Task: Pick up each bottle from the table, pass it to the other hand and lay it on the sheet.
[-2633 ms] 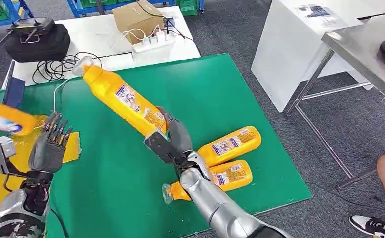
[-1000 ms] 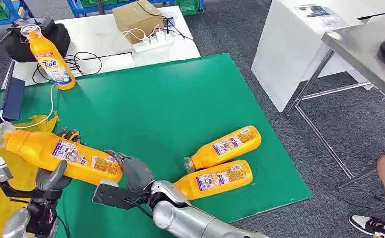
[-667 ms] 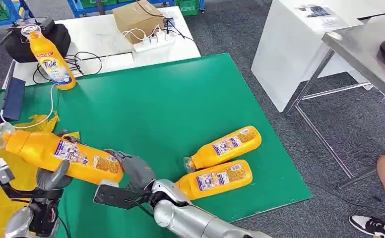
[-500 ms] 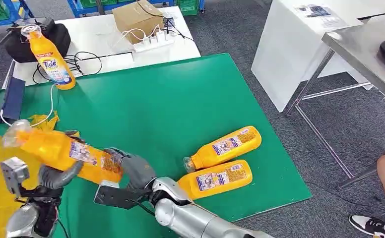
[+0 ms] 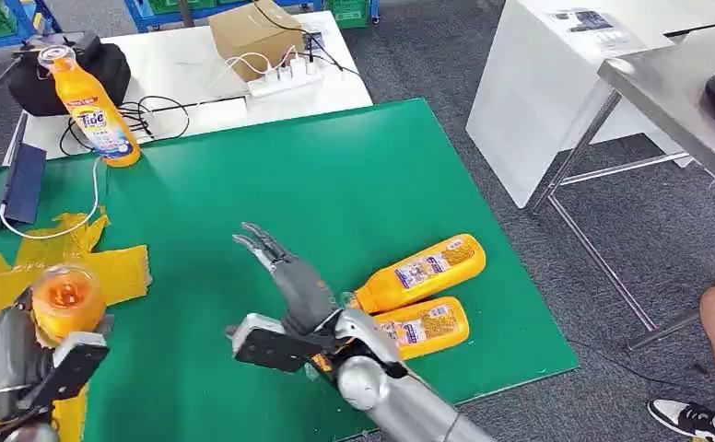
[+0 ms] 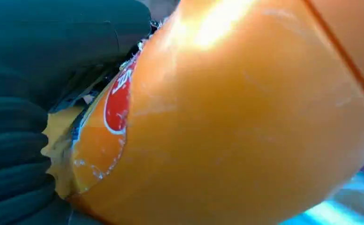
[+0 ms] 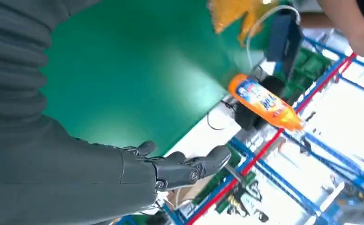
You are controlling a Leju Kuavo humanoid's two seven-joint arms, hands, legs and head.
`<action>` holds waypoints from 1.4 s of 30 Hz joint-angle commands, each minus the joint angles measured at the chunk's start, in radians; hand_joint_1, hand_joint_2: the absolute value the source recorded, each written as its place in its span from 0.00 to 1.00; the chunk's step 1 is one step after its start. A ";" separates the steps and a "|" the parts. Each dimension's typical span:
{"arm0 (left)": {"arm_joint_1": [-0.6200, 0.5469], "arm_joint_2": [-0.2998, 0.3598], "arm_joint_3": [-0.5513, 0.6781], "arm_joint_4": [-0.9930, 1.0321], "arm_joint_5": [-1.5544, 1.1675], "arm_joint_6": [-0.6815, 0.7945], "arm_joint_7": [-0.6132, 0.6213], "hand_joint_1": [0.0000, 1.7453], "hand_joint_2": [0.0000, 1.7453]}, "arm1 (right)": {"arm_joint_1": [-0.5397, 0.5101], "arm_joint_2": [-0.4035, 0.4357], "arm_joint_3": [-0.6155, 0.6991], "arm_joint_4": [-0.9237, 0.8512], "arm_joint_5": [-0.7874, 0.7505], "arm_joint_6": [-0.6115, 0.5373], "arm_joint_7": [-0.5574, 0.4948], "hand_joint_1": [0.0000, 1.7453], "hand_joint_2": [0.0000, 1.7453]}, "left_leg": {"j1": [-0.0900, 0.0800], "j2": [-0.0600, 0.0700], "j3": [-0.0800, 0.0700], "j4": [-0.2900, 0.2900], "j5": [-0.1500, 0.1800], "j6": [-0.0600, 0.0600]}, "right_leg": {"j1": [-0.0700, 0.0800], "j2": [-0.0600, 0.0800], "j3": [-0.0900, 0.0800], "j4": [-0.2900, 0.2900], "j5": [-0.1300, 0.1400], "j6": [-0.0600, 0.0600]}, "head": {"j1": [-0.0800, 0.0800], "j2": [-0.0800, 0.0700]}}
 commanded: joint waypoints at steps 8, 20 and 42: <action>0.017 0.088 0.084 0.360 -0.508 0.064 0.194 1.00 1.00 | 0.108 -0.282 -0.030 -0.170 -0.029 0.095 0.010 0.00 1.00 | -0.001 -0.007 0.005 -0.003 -0.001 0.003 | -0.001 0.000 0.005 -0.002 -0.002 -0.001 | 0.000 0.000; -0.045 0.165 -0.054 0.525 -0.506 0.019 0.235 1.00 1.00 | 0.076 -0.364 0.002 -0.093 -0.029 0.153 0.060 0.00 1.00 | 0.000 -0.008 0.007 -0.003 -0.001 0.003 | -0.001 0.000 0.007 -0.002 -0.002 -0.001 | 0.000 0.000; -0.040 0.189 -0.099 0.519 -0.357 0.035 0.233 0.00 1.00 | 0.054 -0.579 0.081 -0.123 -0.007 0.222 0.164 0.00 1.00 | -0.001 -0.008 0.009 -0.003 0.001 0.004 | -0.003 -0.001 0.013 -0.001 0.000 -0.001 | 0.000 0.000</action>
